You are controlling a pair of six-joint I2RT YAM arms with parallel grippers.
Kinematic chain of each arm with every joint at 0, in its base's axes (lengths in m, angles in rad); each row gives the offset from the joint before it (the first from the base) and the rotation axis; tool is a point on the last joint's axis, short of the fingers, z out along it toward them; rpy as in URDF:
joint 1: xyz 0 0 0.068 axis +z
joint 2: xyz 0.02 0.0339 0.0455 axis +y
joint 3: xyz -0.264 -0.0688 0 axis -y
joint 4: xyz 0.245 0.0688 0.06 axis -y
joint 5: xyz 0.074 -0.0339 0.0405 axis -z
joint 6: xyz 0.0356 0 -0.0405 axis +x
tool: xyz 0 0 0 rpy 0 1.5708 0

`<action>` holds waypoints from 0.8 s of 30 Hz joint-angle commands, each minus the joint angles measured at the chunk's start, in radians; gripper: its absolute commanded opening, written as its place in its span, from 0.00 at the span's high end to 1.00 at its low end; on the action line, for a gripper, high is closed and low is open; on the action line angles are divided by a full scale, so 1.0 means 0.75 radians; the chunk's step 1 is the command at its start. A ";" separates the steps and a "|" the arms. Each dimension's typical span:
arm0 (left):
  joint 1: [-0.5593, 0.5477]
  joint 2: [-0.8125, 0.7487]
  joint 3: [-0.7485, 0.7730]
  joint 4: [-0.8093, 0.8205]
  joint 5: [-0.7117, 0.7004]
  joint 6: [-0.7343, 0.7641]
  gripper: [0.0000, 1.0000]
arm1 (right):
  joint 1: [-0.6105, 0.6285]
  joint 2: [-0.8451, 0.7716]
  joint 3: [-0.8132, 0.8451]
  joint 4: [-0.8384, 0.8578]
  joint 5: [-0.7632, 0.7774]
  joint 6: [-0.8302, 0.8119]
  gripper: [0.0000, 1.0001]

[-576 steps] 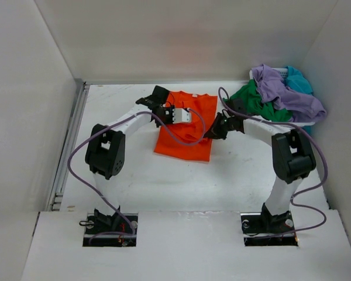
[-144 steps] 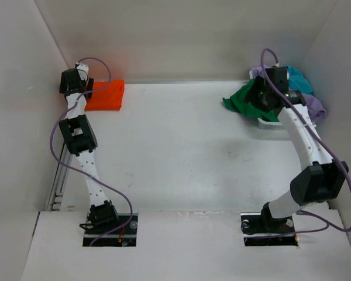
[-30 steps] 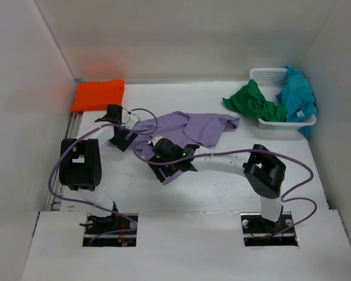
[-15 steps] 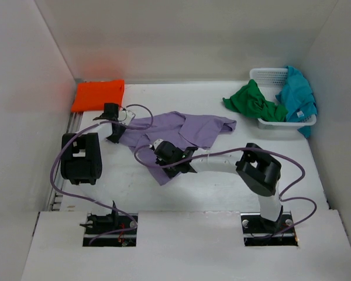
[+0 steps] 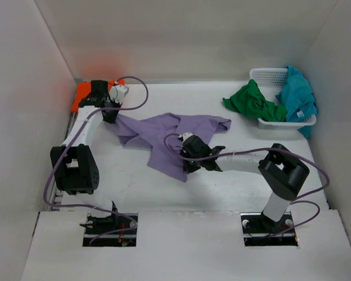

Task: Fold and stack the t-shirts
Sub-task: Flatten out the tshirt

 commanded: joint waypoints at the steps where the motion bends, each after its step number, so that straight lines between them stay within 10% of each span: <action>1: -0.036 -0.062 0.201 -0.074 0.083 -0.067 1.00 | -0.089 0.001 -0.107 -0.177 0.084 -0.010 1.00; 11: -0.100 0.478 0.853 -0.062 -0.062 -0.087 0.87 | -0.321 -0.171 -0.091 -0.322 0.116 -0.002 1.00; 15: -0.102 0.699 1.056 -0.046 -0.143 -0.087 0.43 | -0.392 -0.187 -0.069 -0.351 0.121 0.015 1.00; 17: -0.094 0.689 1.055 -0.048 -0.150 -0.091 0.22 | -0.413 -0.208 -0.065 -0.361 0.121 0.025 0.95; 24: 0.041 0.283 0.560 0.044 -0.113 -0.103 0.19 | -0.427 -0.412 -0.058 -0.420 0.174 0.186 0.66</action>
